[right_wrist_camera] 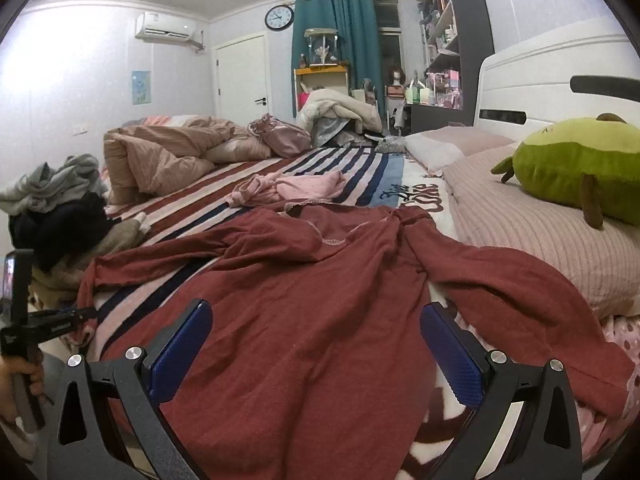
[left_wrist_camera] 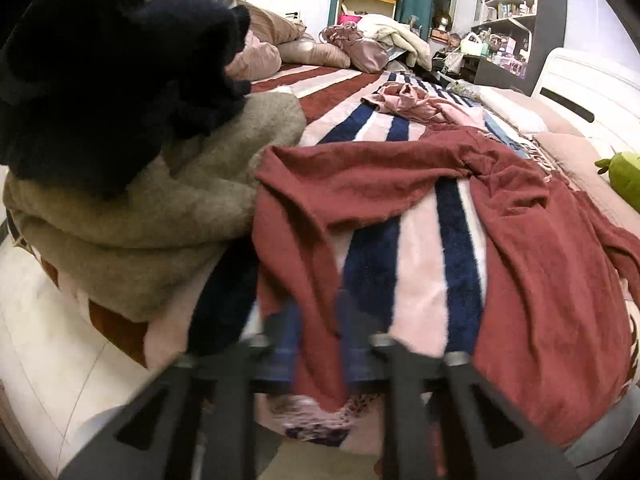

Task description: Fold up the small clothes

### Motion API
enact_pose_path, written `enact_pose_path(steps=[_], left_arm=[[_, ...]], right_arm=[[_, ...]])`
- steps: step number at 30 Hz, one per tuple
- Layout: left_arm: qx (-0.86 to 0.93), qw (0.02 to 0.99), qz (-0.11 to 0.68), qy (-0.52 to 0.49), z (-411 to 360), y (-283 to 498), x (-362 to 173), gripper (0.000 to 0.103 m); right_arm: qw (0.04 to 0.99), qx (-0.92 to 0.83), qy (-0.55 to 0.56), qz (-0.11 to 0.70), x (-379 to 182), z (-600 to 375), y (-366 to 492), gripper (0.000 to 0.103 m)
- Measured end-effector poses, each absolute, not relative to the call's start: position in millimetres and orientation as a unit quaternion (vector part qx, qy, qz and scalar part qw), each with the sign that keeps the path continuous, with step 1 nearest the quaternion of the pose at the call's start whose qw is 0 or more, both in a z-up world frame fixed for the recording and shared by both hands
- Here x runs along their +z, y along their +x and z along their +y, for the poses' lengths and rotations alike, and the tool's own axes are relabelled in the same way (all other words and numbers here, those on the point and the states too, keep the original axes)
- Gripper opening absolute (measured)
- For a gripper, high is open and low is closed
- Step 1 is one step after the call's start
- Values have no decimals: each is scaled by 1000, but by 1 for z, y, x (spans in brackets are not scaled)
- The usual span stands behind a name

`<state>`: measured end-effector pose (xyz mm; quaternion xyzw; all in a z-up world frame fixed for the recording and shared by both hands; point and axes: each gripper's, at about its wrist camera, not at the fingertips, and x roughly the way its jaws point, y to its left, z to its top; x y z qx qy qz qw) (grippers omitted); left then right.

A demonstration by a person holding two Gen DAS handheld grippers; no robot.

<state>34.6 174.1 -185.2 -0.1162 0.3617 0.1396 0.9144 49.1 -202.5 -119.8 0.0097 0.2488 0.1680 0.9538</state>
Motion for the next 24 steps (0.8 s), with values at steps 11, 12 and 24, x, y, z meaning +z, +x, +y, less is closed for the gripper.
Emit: enact_pose_path(steps=[11,12,24], left_arm=[[-12,966,235,-107,125,31,-92,3],[-30,969,224,-100,115,32,-81,2],[-315,886,313,-135,-31,110,-97,3]], right_arm=[[954,173,43,240,-124,-223,50,103],[955,172,47,239,-124,-226,50,103],[964,102,75,234,-131,-304,32,103]])
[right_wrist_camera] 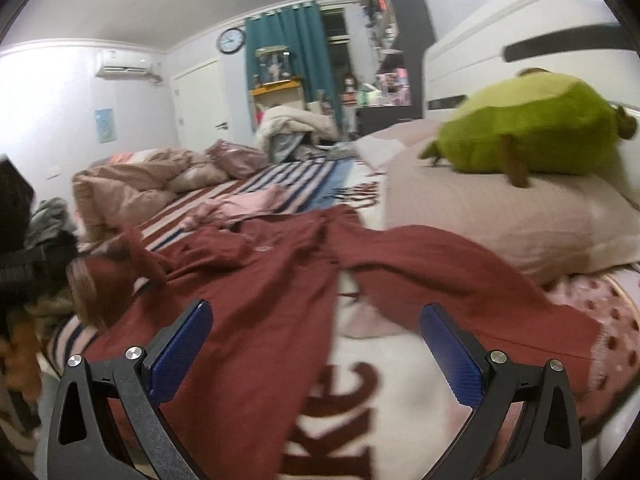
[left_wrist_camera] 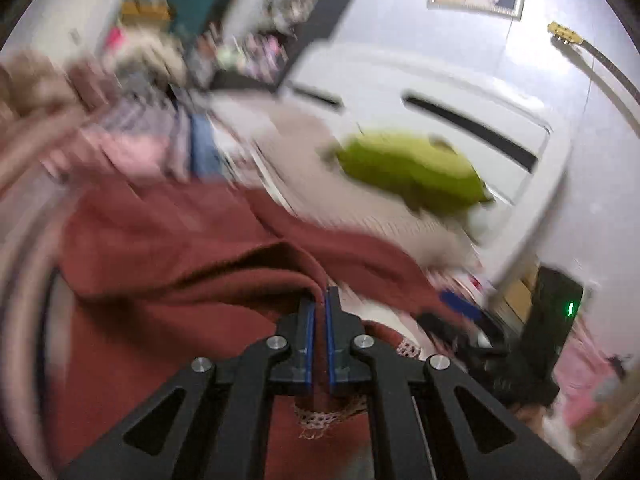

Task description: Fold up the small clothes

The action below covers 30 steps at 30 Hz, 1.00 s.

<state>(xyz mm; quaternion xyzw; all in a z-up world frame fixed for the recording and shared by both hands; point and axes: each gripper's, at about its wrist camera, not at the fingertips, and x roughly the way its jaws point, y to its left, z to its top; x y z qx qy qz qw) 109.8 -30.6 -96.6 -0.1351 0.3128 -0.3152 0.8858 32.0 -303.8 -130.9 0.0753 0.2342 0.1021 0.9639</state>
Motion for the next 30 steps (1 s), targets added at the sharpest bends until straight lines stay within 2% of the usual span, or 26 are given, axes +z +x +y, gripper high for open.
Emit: enact_pose_path(steps=[4,6,8,9,11,14,16,18,23,25,27,28,30], left_arm=[[-328,856,385,-105,-55,116,-130,10],[-335,857,377,-101,-45,105,-128,29],[-316,870,369,-90,-23,92,-120,43],[-299,877,366,-84,-14,89,-120,46],[-249,896,360,-76,19,81,-113,48],[-191,915,346,-77,65,71,-106,56],[-167,920,343,-84,93,67,-104,59],[-155,924,340,-79,102,69,-106,64],[-132,931,336,-60,120,92,-117,64],[-126,932,336,-52,127,105,-120,64],[-128,930,340,-51,130,120,-123,64],[-131,929,343,-51,132,127,-124,64],[-137,926,350,-47,132,142,-126,64]], right_arm=[[961,86,88,249,-136,-323,31,103],[958,94,90,254,-136,-323,32,103],[953,125,91,262,-137,-315,36,103],[948,152,93,264,-136,-310,38,103],[934,212,104,267,-135,-292,48,101],[903,294,97,298,-140,-257,76,90],[893,312,40,322,-143,-229,101,84],[880,329,-18,341,-144,-203,122,72],[828,393,-107,385,-145,-140,166,71],[810,409,-143,395,-149,-111,175,59],[809,395,-167,403,-159,-95,183,14],[815,378,-172,404,-162,-91,188,8],[831,359,-146,400,-162,-97,198,5]])
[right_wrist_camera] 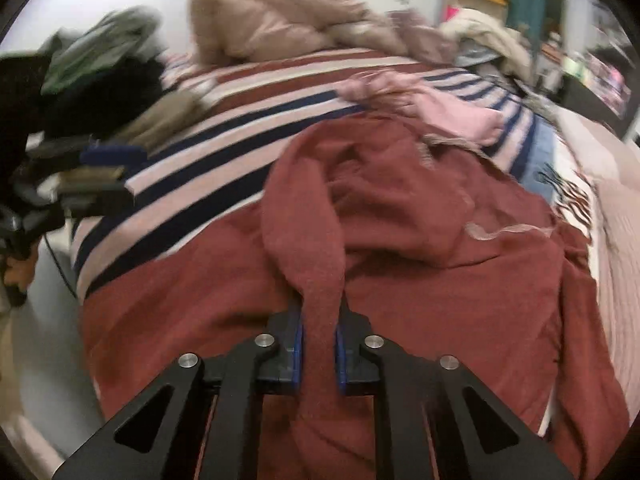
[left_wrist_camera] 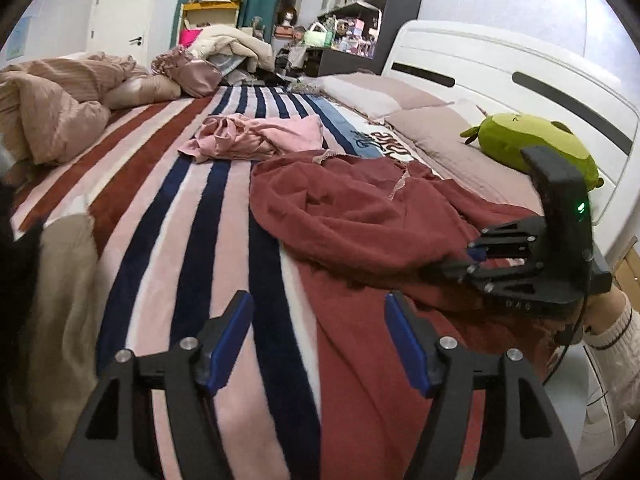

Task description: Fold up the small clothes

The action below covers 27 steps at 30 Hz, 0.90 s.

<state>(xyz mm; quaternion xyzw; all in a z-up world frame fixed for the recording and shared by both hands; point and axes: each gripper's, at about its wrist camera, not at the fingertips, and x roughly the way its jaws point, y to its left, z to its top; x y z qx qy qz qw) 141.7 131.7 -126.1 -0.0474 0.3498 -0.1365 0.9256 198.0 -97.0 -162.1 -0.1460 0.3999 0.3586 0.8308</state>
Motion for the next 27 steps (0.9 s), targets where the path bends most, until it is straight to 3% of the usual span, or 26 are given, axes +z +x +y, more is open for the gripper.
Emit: enact_pose_path(steps=[4,18,24,27], left_arm=[[-154,916,368,-36,124,175,-134,64],[-177,878,444,27,72,287,-183,64],[-97,900,424,31,76,317,-178,41],[-61,906,418,30,89,325,-177,41]], right_arm=[[848,328,-46,413,-157,-137,229,4],[861,198,-46,466,-192,-208,263,4],[864,206,-25,459,-189,-216,259,4],[867,202,-15,456,-187,-220,260,4]])
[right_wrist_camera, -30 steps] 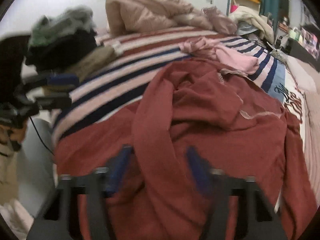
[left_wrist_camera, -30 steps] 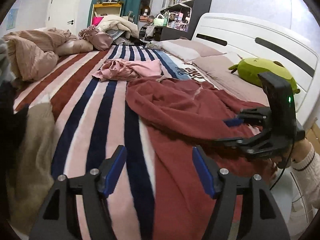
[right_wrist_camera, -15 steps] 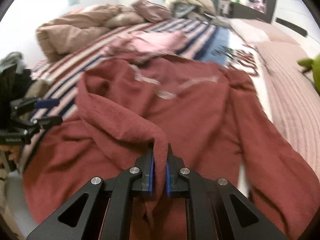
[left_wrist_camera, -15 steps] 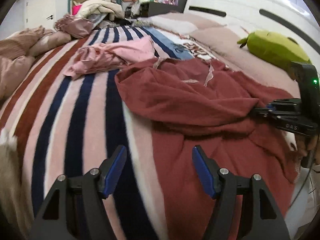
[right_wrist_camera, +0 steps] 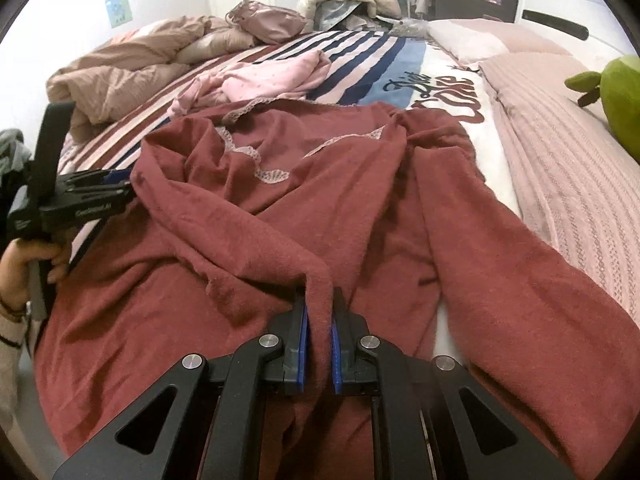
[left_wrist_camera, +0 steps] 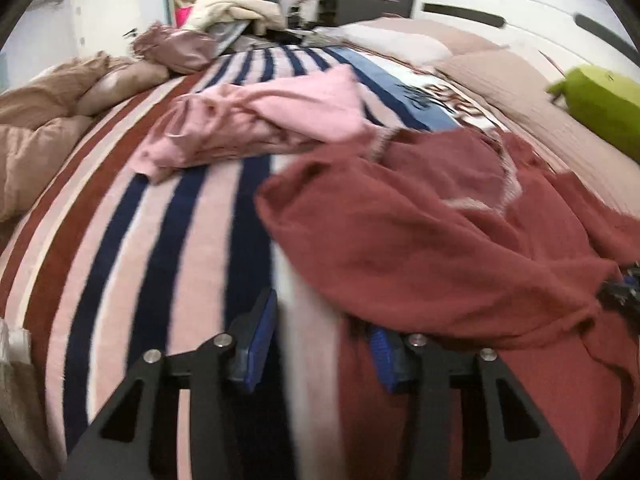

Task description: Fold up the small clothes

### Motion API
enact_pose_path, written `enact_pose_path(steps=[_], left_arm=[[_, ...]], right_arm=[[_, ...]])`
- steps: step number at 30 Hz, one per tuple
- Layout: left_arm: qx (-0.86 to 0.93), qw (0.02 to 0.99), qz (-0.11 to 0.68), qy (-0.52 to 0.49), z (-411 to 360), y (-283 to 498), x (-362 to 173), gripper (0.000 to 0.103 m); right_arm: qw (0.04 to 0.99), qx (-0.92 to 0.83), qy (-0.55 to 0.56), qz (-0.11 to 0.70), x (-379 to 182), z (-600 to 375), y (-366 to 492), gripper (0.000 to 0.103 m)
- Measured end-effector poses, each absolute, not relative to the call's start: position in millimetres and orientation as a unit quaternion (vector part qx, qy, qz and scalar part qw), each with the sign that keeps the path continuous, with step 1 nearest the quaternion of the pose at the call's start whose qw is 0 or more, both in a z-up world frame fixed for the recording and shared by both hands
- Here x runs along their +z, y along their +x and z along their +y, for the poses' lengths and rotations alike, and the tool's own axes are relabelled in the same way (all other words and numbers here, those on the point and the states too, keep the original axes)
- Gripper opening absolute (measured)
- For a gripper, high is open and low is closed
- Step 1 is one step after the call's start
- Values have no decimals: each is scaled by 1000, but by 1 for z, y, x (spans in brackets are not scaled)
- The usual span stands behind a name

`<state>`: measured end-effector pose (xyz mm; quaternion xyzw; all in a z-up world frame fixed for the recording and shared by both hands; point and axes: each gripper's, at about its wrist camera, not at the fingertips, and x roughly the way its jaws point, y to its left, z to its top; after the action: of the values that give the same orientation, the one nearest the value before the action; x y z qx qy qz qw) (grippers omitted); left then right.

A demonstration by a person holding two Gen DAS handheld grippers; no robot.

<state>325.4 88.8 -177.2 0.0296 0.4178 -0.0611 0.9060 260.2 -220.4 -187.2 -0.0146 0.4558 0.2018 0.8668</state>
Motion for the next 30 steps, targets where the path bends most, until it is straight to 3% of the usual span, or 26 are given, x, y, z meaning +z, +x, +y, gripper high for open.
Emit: enact_pose_path(steps=[5,10,11,14,19,24,25,26,27,28,30], left_arm=[[12,910,410,54,102,332,-179,47],[-62,902,425,32,106,326,-172,51],[-83,902,423,17,108,323,-167,52],[-109,905,410,5,110,310,-152,58],[-132,909,394,5,104,291,-136,61],[-134,908,398,6,94,285,-138,63],[-134,906,402,3,93,284,-140,63],[-134,905,403,2,93,282,-140,63],[-133,905,404,2,92,280,-140,63],[-132,904,405,3,91,278,-140,63],[-131,904,407,6,90,272,-140,63]], right_arm=[[871,177,-26,458,-188,-227,259,3],[860,203,-34,466,-182,-233,250,4],[859,211,-34,464,-179,-234,248,7],[855,231,-16,464,-164,-242,234,46],[839,257,-1,480,-162,-254,195,60],[833,251,-70,488,-188,-232,160,61],[839,245,-78,480,-189,-230,154,60],[846,236,-88,470,-189,-229,150,42],[853,222,-103,460,-188,-228,147,14],[861,203,-124,449,-185,-228,143,5],[874,192,-126,428,-175,-235,137,4]])
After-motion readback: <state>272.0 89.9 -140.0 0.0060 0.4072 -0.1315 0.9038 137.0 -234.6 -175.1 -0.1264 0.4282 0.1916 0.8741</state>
